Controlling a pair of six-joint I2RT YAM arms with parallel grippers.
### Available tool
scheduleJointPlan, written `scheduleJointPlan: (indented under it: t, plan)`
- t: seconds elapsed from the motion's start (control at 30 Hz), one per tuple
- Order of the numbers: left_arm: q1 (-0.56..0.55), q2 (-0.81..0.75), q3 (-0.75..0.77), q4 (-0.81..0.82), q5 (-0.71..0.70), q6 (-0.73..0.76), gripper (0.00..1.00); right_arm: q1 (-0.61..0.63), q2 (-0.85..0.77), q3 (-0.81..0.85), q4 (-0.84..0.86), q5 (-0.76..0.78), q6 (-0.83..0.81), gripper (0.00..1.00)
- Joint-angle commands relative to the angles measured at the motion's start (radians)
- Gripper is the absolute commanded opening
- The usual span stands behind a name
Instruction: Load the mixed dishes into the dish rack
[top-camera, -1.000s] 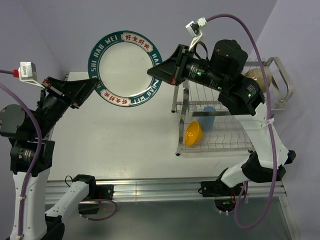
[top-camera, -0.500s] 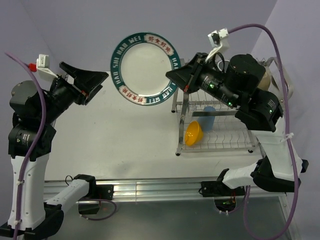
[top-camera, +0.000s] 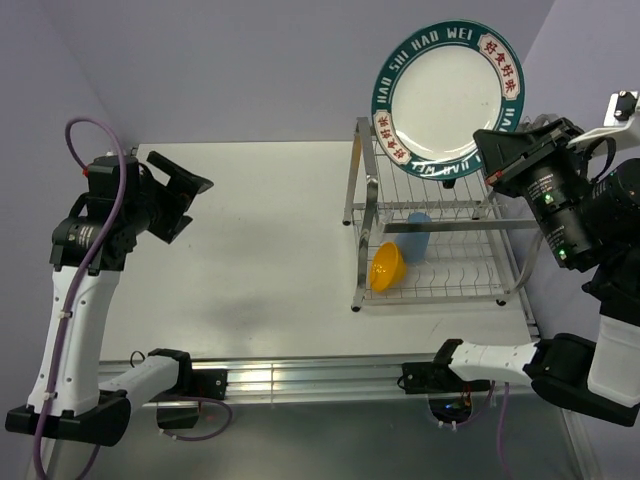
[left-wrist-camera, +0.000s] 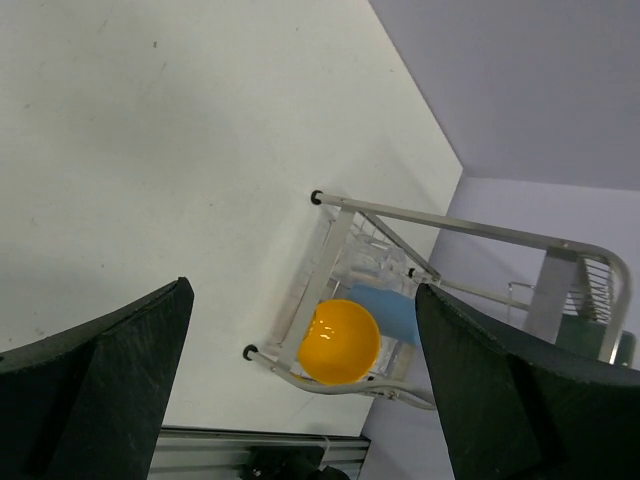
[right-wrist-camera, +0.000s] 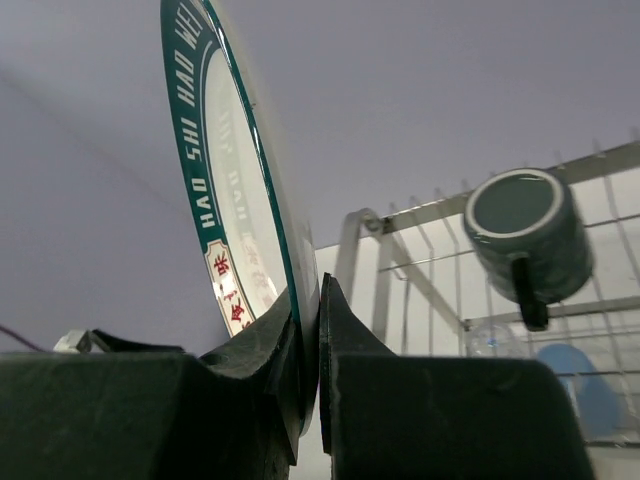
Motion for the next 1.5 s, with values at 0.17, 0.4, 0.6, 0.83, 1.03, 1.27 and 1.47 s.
scheduleJointPlan:
  t: [0.17, 0.4, 0.6, 0.83, 1.03, 1.27, 1.47]
  plan:
    - [0.002, 0.038, -0.078, 0.058, 0.036, 0.049, 0.97, 0.063, 0.128, 0.148, -0.103, 0.292, -0.111, 0.0]
    - [0.001, 0.095, -0.062, 0.067, 0.066, 0.091, 0.94, 0.13, 0.205, 0.166, -0.129, 0.48, -0.202, 0.0]
    - [0.001, 0.136, -0.066, 0.076, 0.084, 0.097, 0.92, 0.15, 0.217, 0.123, -0.111, 0.559, -0.243, 0.0]
    - [-0.01, 0.181, -0.06, 0.089, 0.095, 0.092, 0.9, 0.152, 0.186, 0.019, -0.054, 0.61, -0.331, 0.0]
    - [-0.028, 0.207, -0.059, 0.102, 0.089, 0.077, 0.9, 0.15, 0.188, -0.036, -0.061, 0.64, -0.343, 0.0]
    - [-0.056, 0.218, -0.058, 0.104, 0.073, 0.068, 0.9, 0.152, 0.234, -0.017, -0.136, 0.656, -0.317, 0.0]
    - [-0.059, 0.21, -0.078, 0.101, 0.067, 0.065, 0.9, 0.15, 0.246, -0.023, -0.208, 0.634, -0.248, 0.0]
